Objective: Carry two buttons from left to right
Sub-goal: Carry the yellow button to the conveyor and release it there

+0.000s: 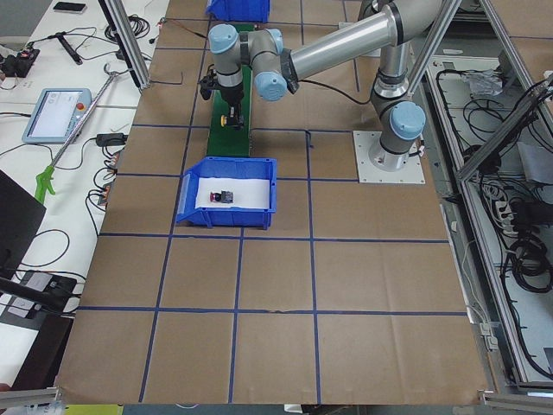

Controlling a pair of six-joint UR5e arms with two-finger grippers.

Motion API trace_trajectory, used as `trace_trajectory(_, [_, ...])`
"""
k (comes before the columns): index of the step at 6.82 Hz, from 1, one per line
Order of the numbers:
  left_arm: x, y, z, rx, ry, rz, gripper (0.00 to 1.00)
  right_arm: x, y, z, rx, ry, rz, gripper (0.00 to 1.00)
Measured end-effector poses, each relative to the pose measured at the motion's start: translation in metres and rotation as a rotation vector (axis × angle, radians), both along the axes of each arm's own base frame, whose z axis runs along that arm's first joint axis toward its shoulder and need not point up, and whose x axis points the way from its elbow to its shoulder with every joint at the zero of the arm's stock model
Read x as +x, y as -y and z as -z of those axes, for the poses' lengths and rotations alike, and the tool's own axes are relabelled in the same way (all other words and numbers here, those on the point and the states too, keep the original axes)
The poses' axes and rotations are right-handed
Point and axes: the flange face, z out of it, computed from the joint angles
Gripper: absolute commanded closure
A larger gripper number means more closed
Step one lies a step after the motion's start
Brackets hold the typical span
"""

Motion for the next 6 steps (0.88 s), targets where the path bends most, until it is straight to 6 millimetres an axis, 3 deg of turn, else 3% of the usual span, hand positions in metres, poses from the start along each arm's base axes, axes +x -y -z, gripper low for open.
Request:
trace_trajectory(2, [-0.02, 0.009, 0.029, -0.005, 0.002, 0.002, 0.92, 0.0, 0.0, 0.0, 0.0, 0.0, 0.001, 0.0])
trace_trajectory(6, [-0.025, 0.022, 0.06, -0.018, 0.004, -0.024, 0.92, 0.0, 0.0, 0.0, 0.001, 0.0, 0.0, 0.0])
